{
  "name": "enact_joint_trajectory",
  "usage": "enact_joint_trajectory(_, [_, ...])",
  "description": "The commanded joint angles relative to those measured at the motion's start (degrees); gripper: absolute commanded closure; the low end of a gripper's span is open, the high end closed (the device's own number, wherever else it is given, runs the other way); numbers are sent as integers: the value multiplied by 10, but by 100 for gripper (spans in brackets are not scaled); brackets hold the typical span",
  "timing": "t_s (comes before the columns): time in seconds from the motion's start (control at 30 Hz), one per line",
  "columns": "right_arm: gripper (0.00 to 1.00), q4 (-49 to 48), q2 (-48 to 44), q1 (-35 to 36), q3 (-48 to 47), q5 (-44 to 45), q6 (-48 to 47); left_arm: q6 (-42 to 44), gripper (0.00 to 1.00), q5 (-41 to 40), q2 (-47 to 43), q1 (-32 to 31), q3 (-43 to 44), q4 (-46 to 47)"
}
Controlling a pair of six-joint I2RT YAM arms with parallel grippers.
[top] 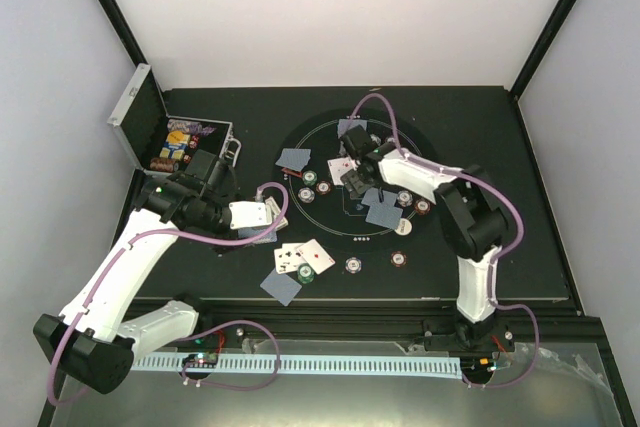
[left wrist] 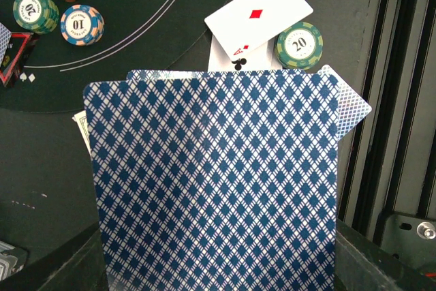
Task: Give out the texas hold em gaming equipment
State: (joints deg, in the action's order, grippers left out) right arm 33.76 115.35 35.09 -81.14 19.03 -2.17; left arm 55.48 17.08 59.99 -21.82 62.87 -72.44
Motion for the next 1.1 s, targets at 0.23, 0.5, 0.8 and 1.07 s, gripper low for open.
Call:
enact_joint_trajectory(0.23, [25, -36, -80, -96, 54, -217, 129, 6, 98, 3, -14, 0, 0, 5])
enact_joint_trajectory(0.5, [33, -82, -43, -101, 91, -268, 160, 6, 98, 3, -12, 0, -2, 6])
enact_joint_trajectory(0.8, [34, -103, -23, -101, 110, -276, 161, 5, 98, 0, -14, 0, -3, 6])
enact_joint_trajectory(1.07, [34, -67, -24, -101, 78, -277, 143, 4, 98, -5, -16, 0, -1, 5])
